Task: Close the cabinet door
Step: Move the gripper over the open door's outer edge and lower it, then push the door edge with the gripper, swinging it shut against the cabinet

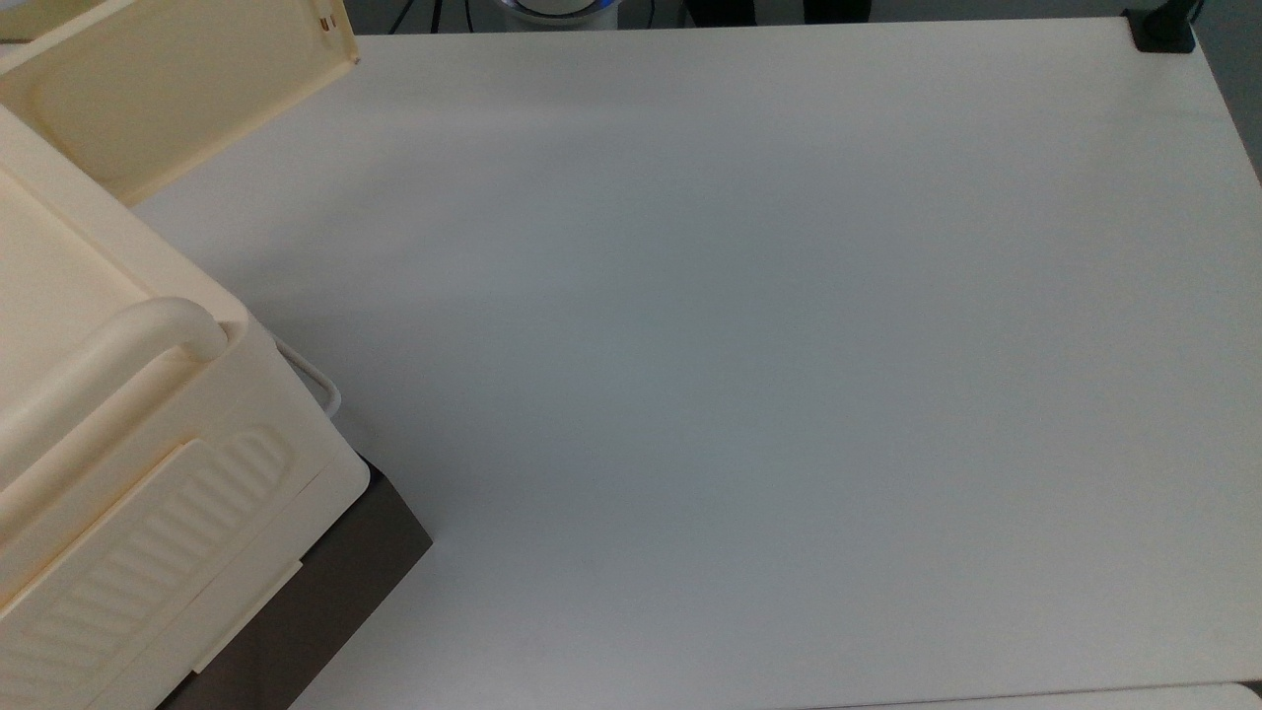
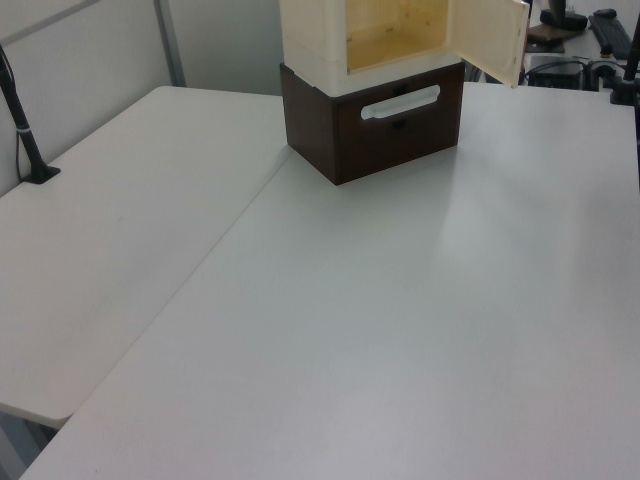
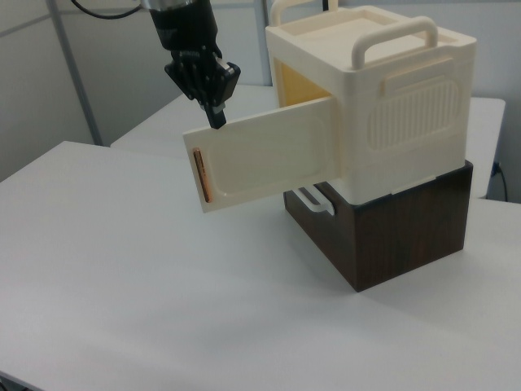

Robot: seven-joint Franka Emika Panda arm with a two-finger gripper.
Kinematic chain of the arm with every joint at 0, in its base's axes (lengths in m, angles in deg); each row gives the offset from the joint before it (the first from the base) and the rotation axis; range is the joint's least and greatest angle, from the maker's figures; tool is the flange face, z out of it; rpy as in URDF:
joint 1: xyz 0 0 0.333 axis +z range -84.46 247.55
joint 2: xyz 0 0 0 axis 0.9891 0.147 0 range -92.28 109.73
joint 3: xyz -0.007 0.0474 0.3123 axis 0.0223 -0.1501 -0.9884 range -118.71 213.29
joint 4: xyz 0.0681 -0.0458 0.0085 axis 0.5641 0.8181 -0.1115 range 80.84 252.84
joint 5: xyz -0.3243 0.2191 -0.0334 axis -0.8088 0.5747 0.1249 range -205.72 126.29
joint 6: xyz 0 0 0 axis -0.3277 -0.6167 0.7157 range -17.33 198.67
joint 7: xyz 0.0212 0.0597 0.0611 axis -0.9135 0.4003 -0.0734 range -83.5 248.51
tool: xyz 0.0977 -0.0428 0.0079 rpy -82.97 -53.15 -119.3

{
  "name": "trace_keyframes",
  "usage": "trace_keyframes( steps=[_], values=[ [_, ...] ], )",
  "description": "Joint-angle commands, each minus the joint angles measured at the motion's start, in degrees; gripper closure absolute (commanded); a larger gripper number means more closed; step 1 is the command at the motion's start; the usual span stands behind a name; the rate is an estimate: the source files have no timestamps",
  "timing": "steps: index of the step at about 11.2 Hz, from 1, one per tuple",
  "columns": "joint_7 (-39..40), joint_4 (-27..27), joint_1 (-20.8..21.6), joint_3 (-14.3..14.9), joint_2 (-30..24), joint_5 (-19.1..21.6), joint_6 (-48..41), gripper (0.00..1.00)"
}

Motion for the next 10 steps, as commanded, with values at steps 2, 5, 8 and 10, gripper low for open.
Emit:
trace_keyframes(
  steps=[2,5,8,10],
  values=[
    [1.0,0.6,0.6,0.3,1.5,1.2,1.4,1.0],
    [0.6,1.3,0.9,-0.1,3.3,1.2,3.2,1.0],
    [-0.7,1.7,1.3,-0.7,5.0,1.7,7.3,1.0],
    [-7.5,1.8,1.3,-2.6,6.8,4.9,16.2,1.0]
  ],
)
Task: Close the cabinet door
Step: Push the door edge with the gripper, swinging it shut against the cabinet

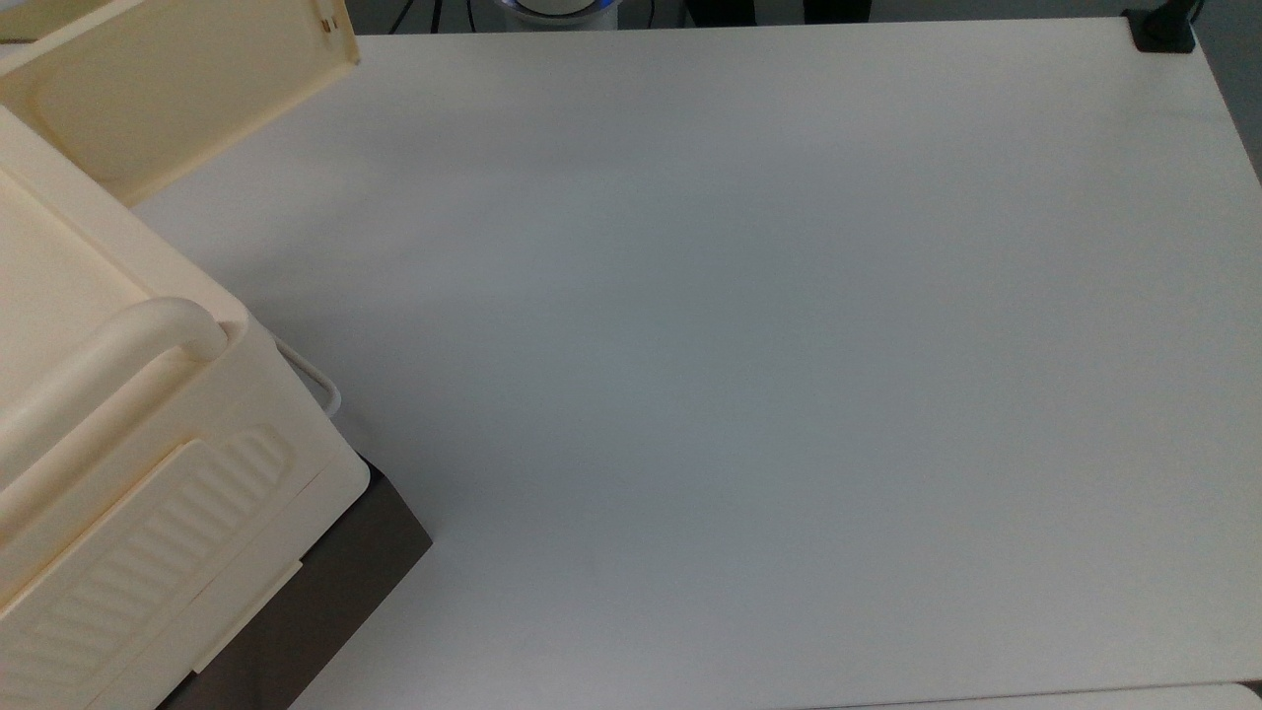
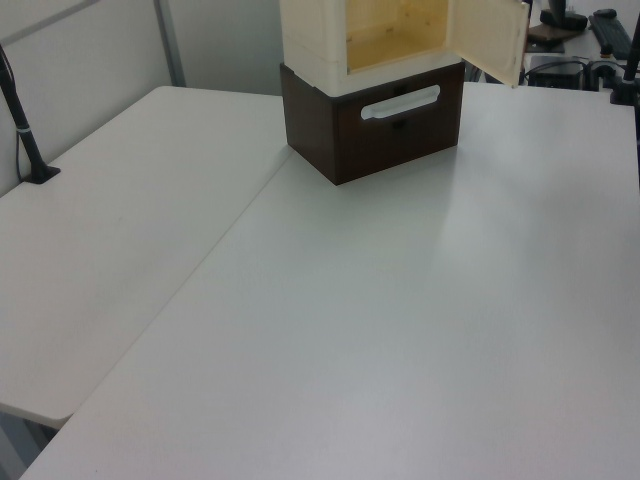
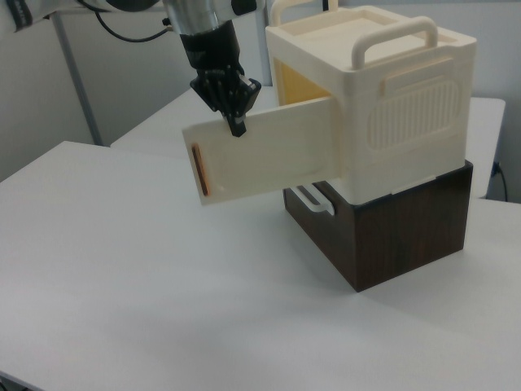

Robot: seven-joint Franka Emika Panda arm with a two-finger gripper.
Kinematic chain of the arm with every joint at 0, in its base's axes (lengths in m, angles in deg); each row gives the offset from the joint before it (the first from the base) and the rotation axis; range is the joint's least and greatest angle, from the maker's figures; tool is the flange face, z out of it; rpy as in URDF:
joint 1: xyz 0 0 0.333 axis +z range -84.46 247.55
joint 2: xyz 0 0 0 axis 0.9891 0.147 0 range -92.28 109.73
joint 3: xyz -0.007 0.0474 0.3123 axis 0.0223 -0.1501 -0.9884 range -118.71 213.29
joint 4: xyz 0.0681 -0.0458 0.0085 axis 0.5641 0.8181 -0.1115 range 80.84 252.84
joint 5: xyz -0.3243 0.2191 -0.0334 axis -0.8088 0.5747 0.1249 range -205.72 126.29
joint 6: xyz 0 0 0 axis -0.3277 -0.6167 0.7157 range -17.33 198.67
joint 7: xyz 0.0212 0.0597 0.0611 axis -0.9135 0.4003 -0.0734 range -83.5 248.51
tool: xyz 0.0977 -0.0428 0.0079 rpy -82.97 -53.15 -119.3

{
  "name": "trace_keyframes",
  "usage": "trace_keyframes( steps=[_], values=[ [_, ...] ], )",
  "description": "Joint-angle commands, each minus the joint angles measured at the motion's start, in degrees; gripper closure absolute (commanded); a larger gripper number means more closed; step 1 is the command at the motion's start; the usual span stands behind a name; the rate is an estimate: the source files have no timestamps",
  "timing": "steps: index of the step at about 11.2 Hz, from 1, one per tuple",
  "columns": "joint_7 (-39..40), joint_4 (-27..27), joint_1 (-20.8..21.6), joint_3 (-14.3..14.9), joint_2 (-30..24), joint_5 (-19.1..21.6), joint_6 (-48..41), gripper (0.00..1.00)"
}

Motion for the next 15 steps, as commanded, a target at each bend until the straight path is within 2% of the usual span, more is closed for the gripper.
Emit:
trace_keyframes(
  steps=[1,3,6,9,10,12,15],
  values=[
    [-10.6,1.7,0.3,-1.8,1.3,5.6,14.8,1.0],
    [-13.3,2.9,0.4,-1.8,2.7,6.8,24.3,1.0],
    [-13.3,3.2,0.3,-1.8,5.1,6.8,30.7,1.0],
    [-13.3,3.5,0.6,-1.9,5.2,6.7,30.2,1.0],
    [-13.2,5.2,1.8,-2.4,4.6,6.5,30.0,1.0],
    [-14.1,7.2,6.2,-2.5,4.4,5.4,27.8,1.0],
    [-14.2,7.3,11.7,-2.6,4.0,3.8,18.1,1.0]
  ],
)
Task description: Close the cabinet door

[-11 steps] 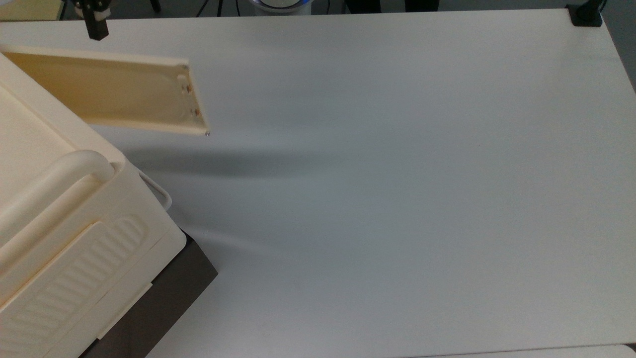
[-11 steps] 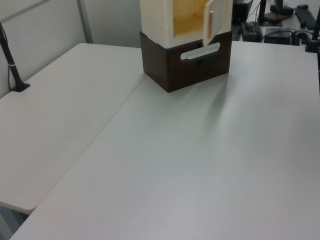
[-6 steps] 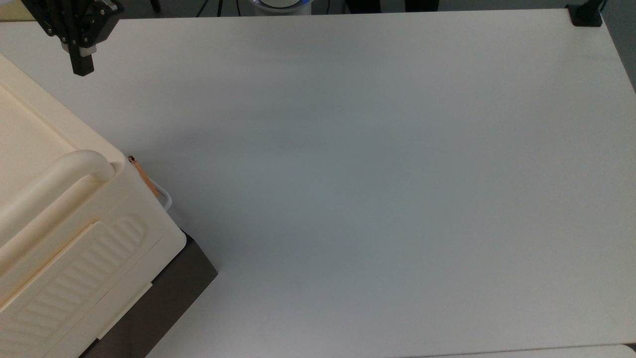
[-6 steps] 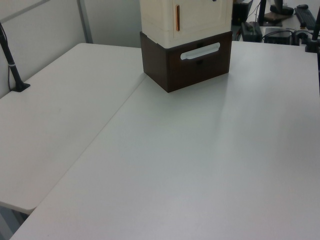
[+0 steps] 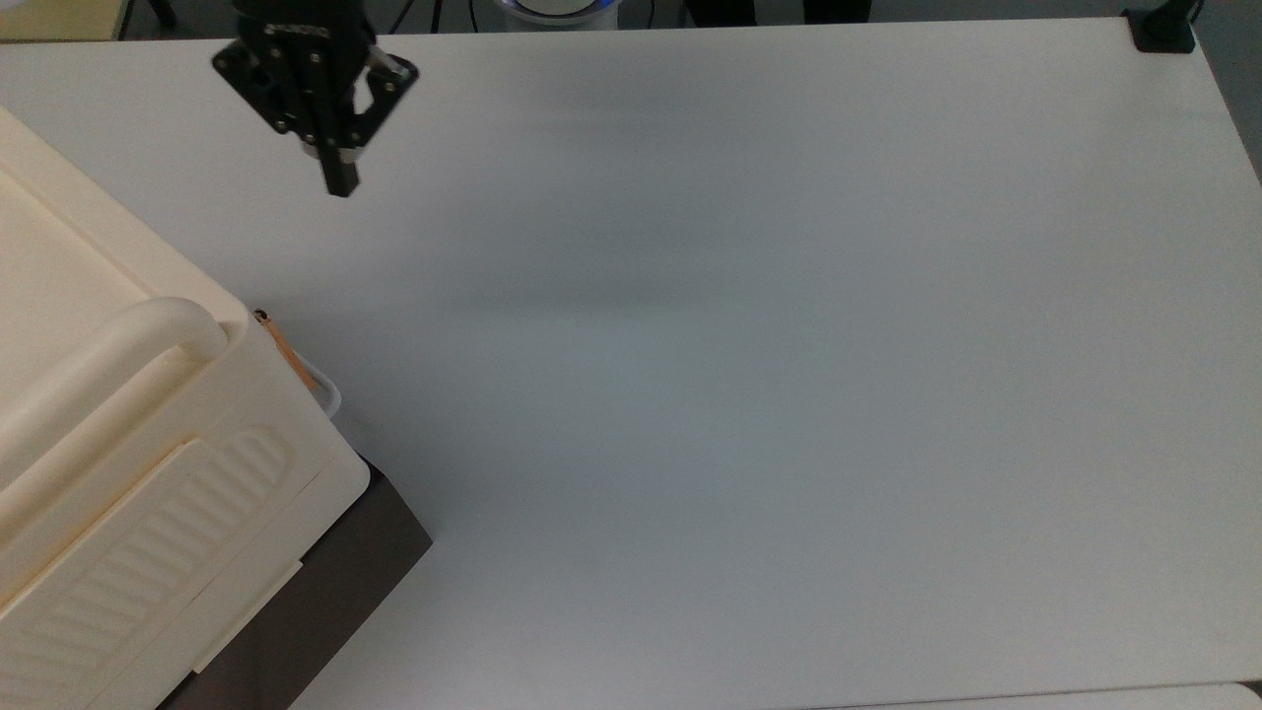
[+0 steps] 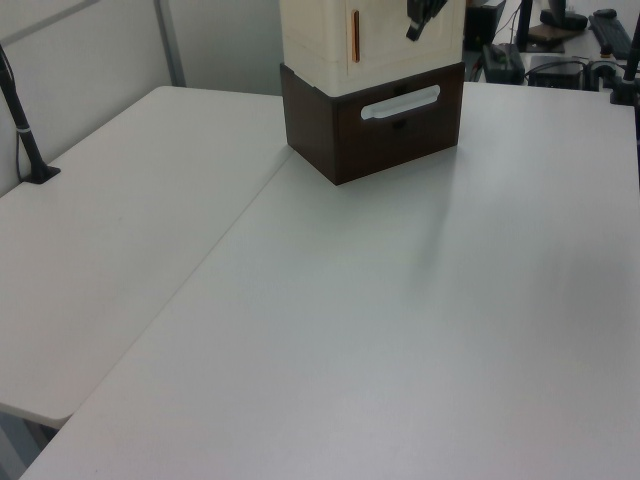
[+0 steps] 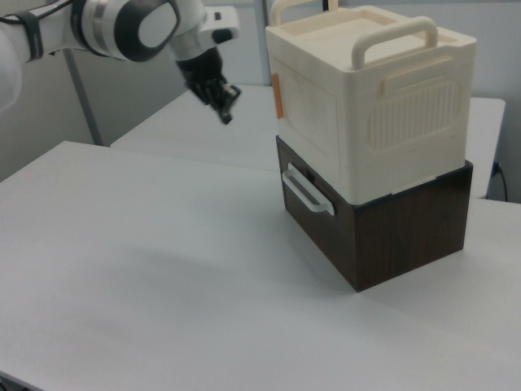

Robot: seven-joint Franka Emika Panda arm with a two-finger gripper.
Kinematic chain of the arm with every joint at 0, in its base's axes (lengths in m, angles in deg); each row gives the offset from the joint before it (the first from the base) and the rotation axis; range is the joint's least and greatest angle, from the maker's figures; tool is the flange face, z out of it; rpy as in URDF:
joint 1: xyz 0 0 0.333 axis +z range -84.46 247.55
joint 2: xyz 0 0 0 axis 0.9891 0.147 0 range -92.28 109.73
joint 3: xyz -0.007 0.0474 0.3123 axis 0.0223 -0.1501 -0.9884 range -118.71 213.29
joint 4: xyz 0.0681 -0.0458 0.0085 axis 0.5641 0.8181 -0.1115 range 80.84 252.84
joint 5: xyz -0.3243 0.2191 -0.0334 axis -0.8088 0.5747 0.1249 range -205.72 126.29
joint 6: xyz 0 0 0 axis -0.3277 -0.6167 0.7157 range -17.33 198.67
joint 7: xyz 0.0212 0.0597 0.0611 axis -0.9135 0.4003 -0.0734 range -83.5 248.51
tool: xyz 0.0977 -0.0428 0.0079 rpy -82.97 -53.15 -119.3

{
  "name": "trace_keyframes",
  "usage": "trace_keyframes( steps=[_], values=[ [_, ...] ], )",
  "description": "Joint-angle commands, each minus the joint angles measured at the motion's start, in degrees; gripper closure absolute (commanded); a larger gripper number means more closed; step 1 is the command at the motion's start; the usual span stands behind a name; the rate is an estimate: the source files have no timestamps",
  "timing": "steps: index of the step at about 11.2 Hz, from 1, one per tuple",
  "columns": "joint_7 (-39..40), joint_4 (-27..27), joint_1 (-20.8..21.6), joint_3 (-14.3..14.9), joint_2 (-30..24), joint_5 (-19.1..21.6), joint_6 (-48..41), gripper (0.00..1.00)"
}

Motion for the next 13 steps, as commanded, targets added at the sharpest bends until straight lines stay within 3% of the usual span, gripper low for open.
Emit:
trace_keyframes(
  steps=[1,3,5,6,7,8,9,10,11,13],
  values=[
    [-0.7,3.0,6.3,0.4,-3.0,-3.0,-10.1,1.0],
    [-0.3,9.8,10.0,0.4,-7.8,-5.8,-13.7,1.0],
    [-0.3,11.6,10.5,0.0,-9.2,-6.1,-19.4,0.98],
    [1.2,11.3,8.3,-2.6,-10.4,-6.1,-22.4,0.96],
    [4.5,11.3,3.5,-5.3,-11.9,-6.0,-24.7,0.92],
    [6.8,11.5,2.2,-6.0,-13.1,-5.9,-26.4,0.85],
    [6.8,11.5,2.2,-6.0,-13.4,-5.9,-26.5,0.53],
    [6.7,11.3,1.9,-5.9,-13.1,-6.0,-26.4,0.05],
    [6.8,11.3,1.8,-5.9,-12.9,-6.1,-26.2,0.0],
    [6.6,11.6,1.6,-5.9,-13.0,-6.1,-25.7,0.0]
  ],
)
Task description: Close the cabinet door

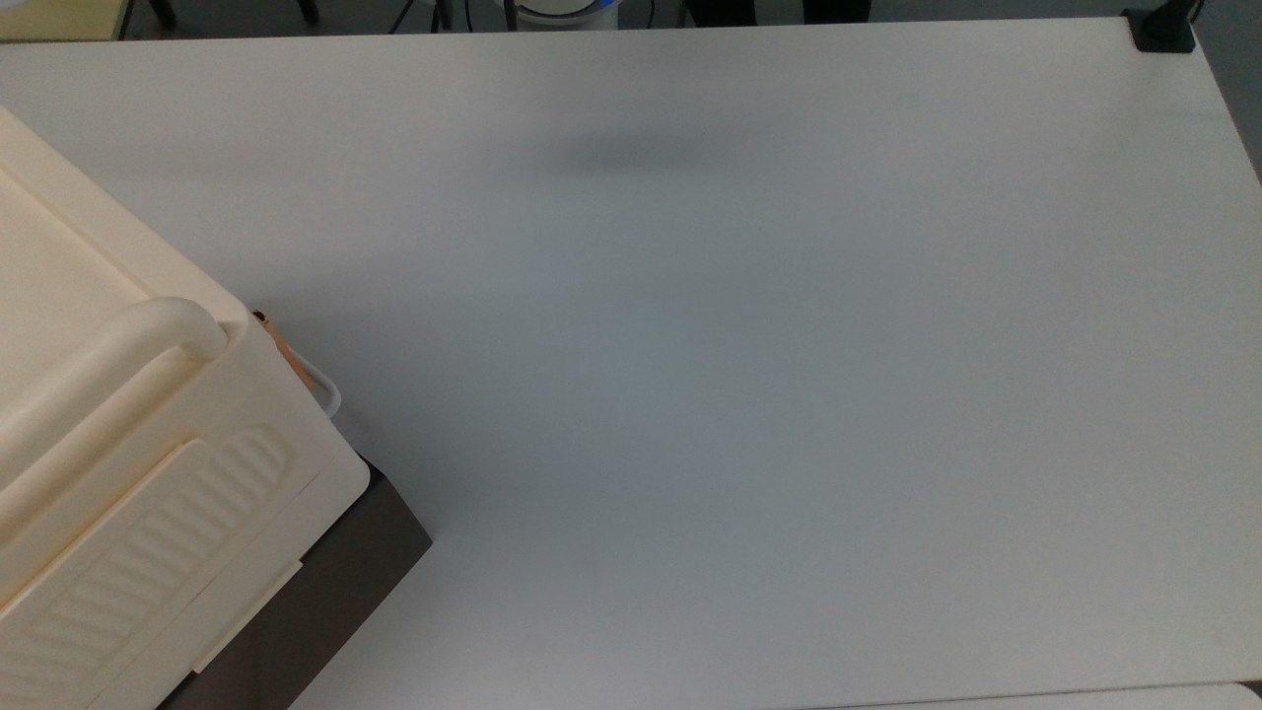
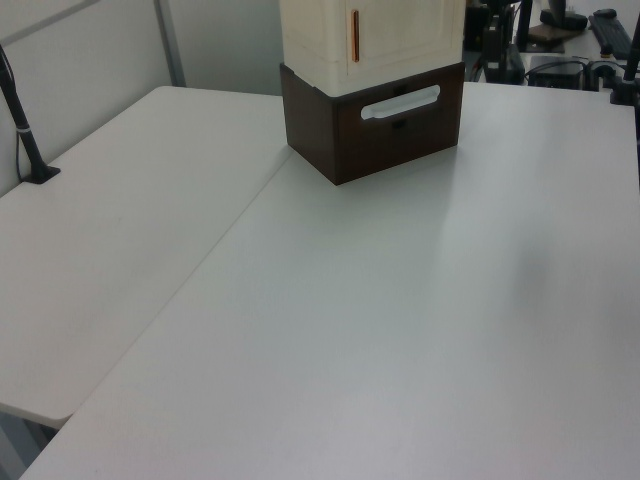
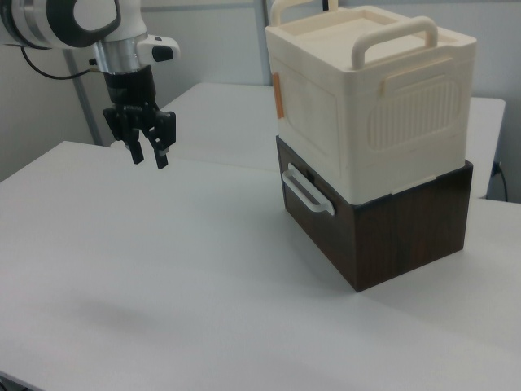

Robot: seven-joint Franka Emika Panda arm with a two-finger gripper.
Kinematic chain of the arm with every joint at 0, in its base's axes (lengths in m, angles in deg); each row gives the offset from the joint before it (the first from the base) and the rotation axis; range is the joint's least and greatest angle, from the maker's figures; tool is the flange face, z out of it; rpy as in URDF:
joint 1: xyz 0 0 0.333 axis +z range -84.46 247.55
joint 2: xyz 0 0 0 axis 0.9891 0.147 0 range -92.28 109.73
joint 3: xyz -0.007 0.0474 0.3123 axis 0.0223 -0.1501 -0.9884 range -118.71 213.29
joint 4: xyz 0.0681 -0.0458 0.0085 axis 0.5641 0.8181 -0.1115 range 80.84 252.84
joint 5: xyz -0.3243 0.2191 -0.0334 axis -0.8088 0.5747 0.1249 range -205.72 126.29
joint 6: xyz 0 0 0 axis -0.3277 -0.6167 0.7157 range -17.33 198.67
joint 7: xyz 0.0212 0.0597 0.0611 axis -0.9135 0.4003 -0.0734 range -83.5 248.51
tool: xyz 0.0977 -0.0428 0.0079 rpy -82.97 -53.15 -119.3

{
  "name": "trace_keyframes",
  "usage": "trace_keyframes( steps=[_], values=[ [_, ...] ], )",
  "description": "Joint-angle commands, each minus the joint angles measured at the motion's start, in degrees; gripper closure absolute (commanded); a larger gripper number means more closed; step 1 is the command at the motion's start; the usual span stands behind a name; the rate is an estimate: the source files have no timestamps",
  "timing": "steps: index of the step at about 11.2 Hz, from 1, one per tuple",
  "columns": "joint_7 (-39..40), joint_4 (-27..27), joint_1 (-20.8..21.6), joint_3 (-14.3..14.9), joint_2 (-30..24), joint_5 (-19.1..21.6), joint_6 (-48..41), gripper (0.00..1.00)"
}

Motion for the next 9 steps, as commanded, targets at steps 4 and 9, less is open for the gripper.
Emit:
trace_keyframes(
  steps=[4,9],
  values=[
    [0.4,1.5,-1.7,-0.5,-0.7,-0.6,3.5,0.0],
    [-4.1,0.2,-1.3,-0.8,0.9,-2.7,4.8,0.0]
  ],
)
